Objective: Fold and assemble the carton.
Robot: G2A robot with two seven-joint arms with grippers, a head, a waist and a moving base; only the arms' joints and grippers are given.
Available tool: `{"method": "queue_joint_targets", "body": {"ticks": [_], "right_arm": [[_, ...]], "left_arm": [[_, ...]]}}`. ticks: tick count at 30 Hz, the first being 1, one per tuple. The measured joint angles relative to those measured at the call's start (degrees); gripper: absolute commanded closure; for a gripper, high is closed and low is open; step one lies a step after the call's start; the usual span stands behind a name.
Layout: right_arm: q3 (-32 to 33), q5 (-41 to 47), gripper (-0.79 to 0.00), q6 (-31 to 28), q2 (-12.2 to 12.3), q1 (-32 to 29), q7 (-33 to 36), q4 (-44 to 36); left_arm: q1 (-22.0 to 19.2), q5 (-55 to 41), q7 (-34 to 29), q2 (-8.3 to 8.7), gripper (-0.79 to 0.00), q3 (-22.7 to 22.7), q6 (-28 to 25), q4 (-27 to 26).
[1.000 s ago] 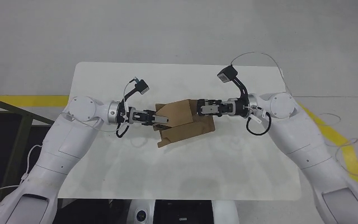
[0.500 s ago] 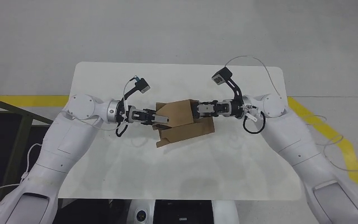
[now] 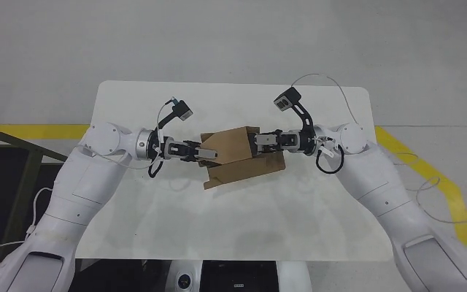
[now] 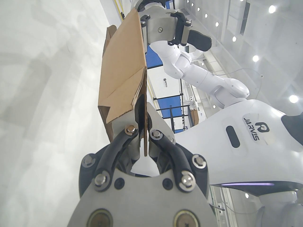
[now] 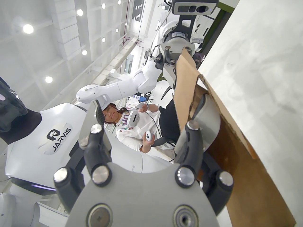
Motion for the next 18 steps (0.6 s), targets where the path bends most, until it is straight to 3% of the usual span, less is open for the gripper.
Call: {"method": "queue_joint_targets", "body": {"ticks": [5,11,18], "right_arm": [[0.3,-0.4,-0.462,1.1,-0.3,0.0,1.1,0.2],[-0.1,-2.4,-0.453,1.4,-1.0,1.2,1.4,0.9],[-1.0,-5.9,-0.369,1.6,-1.9,2.9,1.5,2.5]], "left_arm": [[0.1,0.2,0.0,-0.02,0.0,-0.1,0.0,0.6],[0.0,0.1,-0.2,-0.23,0.0,0.3,0.2,0.3],[-0.2,0.2,-0.4,-0.41,0.0,0.5,0.3,0.2]]}}
